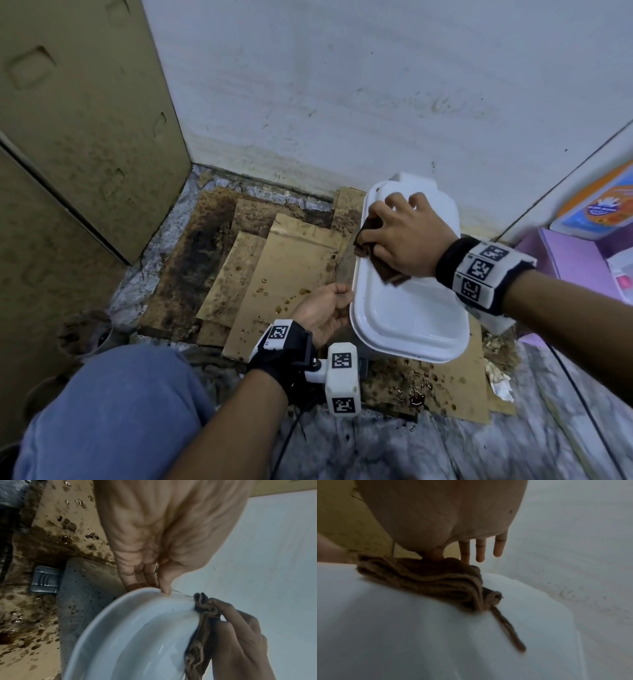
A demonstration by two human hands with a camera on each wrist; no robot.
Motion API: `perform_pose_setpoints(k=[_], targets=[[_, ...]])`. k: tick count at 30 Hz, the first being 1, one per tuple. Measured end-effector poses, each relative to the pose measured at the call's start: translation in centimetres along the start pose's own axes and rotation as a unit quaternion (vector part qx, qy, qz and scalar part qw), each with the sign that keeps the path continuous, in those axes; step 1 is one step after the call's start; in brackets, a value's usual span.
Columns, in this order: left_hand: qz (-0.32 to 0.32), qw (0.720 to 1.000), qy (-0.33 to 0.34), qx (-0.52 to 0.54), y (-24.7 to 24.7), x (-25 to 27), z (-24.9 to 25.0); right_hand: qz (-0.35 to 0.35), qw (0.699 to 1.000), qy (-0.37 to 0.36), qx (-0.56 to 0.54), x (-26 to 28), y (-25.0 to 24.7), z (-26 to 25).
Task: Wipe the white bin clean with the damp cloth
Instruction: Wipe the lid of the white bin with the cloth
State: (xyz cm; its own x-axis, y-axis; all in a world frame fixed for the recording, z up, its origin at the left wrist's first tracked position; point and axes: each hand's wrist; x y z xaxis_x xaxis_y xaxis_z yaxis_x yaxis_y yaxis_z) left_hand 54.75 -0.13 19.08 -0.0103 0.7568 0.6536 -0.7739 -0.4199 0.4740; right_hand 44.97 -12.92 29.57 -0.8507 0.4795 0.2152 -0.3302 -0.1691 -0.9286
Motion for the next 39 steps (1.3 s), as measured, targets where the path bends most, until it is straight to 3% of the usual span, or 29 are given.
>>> perform_pose_setpoints(k=[13, 16, 24, 28, 32, 35, 39], targets=[[0.013, 1.0, -0.005, -0.011, -0.4, 0.0, 0.0, 0.007, 0.989, -0.09, -0.121, 5.1, 0.8, -4.3], [0.006, 1.0, -0.009, 0.001, -0.5, 0.0, 0.0, 0.009, 0.989, -0.097, -0.11, 4.1, 0.9, -3.0], [-0.014, 0.999, -0.022, -0.03, -0.1, -0.7, 0.1, 0.02, 0.998, 0.023, -0.051, -3.2, 0.7, 3.9], [-0.012, 0.999, -0.026, -0.046, -0.2, -0.8, 0.8, 0.03, 0.993, 0.009, -0.116, -3.4, 1.2, 4.4], [0.013, 0.996, 0.031, -0.077, 0.5, -1.3, 3.5, 0.028, 0.988, -0.034, -0.151, -2.4, 1.0, 3.6], [0.019, 0.985, 0.053, -0.16, 1.4, -1.8, 5.7, 0.033, 0.988, -0.074, -0.129, -2.2, 1.2, 2.5], [0.023, 0.979, 0.02, -0.201, 1.3, -3.0, 6.6, 0.044, 0.992, -0.074, -0.087, -3.2, 1.4, 2.9]])
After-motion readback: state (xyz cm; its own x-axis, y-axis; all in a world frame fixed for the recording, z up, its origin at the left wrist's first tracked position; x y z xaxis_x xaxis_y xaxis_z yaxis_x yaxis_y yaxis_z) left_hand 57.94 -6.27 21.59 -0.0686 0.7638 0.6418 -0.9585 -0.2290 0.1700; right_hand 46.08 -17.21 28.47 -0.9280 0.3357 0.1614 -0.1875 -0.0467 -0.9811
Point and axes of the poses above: each hand's wrist, its own x-axis away from the middle knuckle, its own y-axis out of the palm, z = x × y, and after that the axes turned 7 degrees about -x, right-handed
